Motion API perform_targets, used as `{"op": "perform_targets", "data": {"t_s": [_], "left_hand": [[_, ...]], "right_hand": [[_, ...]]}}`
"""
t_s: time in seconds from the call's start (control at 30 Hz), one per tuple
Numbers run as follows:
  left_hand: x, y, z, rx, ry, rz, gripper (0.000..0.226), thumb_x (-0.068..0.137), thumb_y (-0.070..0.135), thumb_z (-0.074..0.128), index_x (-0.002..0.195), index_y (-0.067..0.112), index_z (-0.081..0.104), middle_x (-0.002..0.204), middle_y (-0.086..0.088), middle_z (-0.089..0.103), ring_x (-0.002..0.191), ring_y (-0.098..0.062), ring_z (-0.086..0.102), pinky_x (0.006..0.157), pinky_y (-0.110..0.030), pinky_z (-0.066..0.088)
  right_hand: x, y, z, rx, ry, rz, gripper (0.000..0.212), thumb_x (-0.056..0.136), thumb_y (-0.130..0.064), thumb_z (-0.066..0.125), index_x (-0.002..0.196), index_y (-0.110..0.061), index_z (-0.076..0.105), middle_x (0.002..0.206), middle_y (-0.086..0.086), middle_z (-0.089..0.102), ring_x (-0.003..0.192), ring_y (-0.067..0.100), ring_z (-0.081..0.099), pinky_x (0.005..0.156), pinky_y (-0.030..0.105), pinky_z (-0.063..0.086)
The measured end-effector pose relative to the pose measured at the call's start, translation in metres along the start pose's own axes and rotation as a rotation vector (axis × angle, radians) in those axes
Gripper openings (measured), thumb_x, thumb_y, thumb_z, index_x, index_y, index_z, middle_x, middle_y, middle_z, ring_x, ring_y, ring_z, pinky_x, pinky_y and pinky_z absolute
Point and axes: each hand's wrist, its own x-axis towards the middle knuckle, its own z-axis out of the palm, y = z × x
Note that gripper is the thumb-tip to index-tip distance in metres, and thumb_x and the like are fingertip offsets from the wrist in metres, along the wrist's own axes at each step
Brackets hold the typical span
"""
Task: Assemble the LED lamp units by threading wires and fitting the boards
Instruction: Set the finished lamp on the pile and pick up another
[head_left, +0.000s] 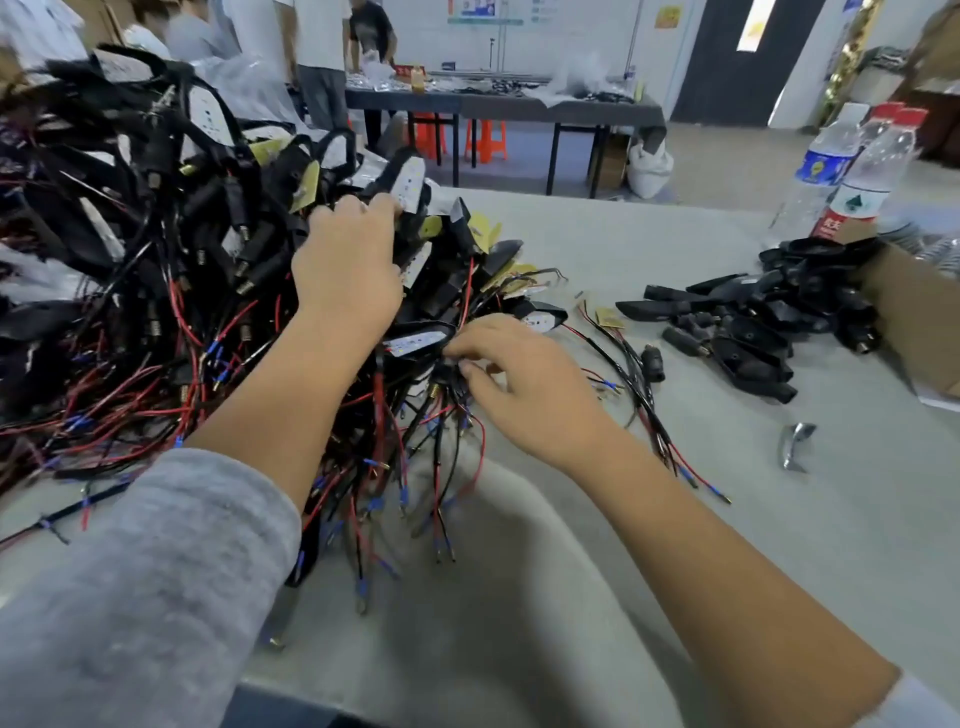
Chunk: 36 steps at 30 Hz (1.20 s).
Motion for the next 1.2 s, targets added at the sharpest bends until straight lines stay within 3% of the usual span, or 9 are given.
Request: {"op": "perform_targets", "data": {"t_s": [0.17,0.33,0.47,0.6,0.77,0.83,0.9,1.0,1.2], "left_hand": [[-0.004,0.020,-0.001,0.180,-0.052,-0.067,0.034,0.083,0.013,0.062,0.117,0.014,0.065,0.138,-0.020,0.042,0.135,-0.039,0.025,0.102,-0.048,0.029],[-0.012,0.065,0.000,0.029,-0.021,-0.105,0.037,0.073,0.006,0.064,0.108,0.017,0.059,0.156,-0.021,0.012,0.147,-0.038,-0.003,0.112,-0.058,0.012],[-0.037,0.117,0.014,-0.215,0.024,0.014,0.035,0.076,0.013,0.061,0.108,0.025,0.059,0.154,-0.016,0.019,0.147,-0.036,0.002,0.109,-0.053,0.014],[-0.072,0.166,0.048,-0.388,-0.234,0.115,0.028,0.083,0.026,0.055,0.110,0.032,0.063,0.144,-0.008,0.036,0.139,-0.029,0.017,0.110,-0.044,0.019],[-0.098,0.186,0.085,-0.452,-0.451,0.071,0.031,0.087,0.032,0.048,0.113,0.037,0.064,0.131,0.001,0.051,0.128,-0.025,0.032,0.104,-0.036,0.025],[-0.098,0.186,0.090,-0.443,-0.451,0.069,0.029,0.087,0.033,0.047,0.110,0.039,0.065,0.129,0.003,0.053,0.125,-0.025,0.036,0.103,-0.037,0.024],[-0.098,0.186,0.090,-0.452,-0.446,0.070,0.027,0.086,0.033,0.047,0.104,0.039,0.066,0.126,0.005,0.056,0.123,-0.025,0.037,0.101,-0.037,0.024],[-0.097,0.187,0.089,-0.506,-0.431,0.044,0.025,0.088,0.032,0.048,0.102,0.039,0.068,0.122,0.006,0.060,0.124,-0.025,0.038,0.100,-0.036,0.026],[-0.097,0.183,0.082,-0.759,-0.419,-0.047,0.022,0.087,0.029,0.050,0.086,0.043,0.068,0.102,0.012,0.060,0.127,-0.018,0.034,0.094,-0.024,0.027]], "right_hand": [[-0.028,0.034,-0.029,-0.162,-0.058,0.230,0.018,0.092,-0.016,0.055,0.102,-0.018,0.070,0.104,-0.003,0.062,0.104,0.019,0.055,0.084,0.034,0.044],[-0.062,0.076,-0.054,-0.375,-0.172,0.496,0.026,0.091,-0.027,0.055,0.114,-0.023,0.065,0.114,0.003,0.059,0.112,0.026,0.051,0.091,0.039,0.044],[-0.073,0.099,-0.066,-0.428,-0.089,0.599,0.027,0.090,-0.022,0.056,0.115,-0.018,0.063,0.114,0.006,0.062,0.111,0.030,0.052,0.087,0.040,0.047],[-0.079,0.114,-0.068,-0.430,0.012,0.709,0.028,0.089,-0.011,0.049,0.115,-0.014,0.060,0.118,0.010,0.061,0.111,0.031,0.053,0.084,0.040,0.048],[-0.082,0.121,-0.073,-0.144,0.434,0.790,0.026,0.096,-0.009,0.044,0.114,-0.010,0.063,0.114,0.007,0.063,0.105,0.024,0.056,0.083,0.028,0.038],[-0.080,0.123,-0.077,0.122,0.651,0.874,0.025,0.095,-0.007,0.044,0.110,-0.012,0.064,0.101,0.001,0.064,0.093,0.019,0.058,0.085,0.029,0.043],[-0.078,0.123,-0.081,0.511,0.797,0.963,0.022,0.095,-0.006,0.046,0.106,-0.014,0.062,0.083,-0.003,0.059,0.070,0.011,0.054,0.070,0.024,0.048],[-0.076,0.119,-0.085,0.986,0.843,0.966,0.019,0.097,0.001,0.044,0.088,-0.009,0.058,0.066,0.001,0.047,0.045,0.007,0.044,0.045,0.018,0.038],[-0.078,0.114,-0.091,1.184,0.682,0.887,0.016,0.099,-0.005,0.045,0.098,-0.010,0.059,0.064,-0.001,0.062,0.052,0.009,0.053,0.052,0.018,0.043]]}}
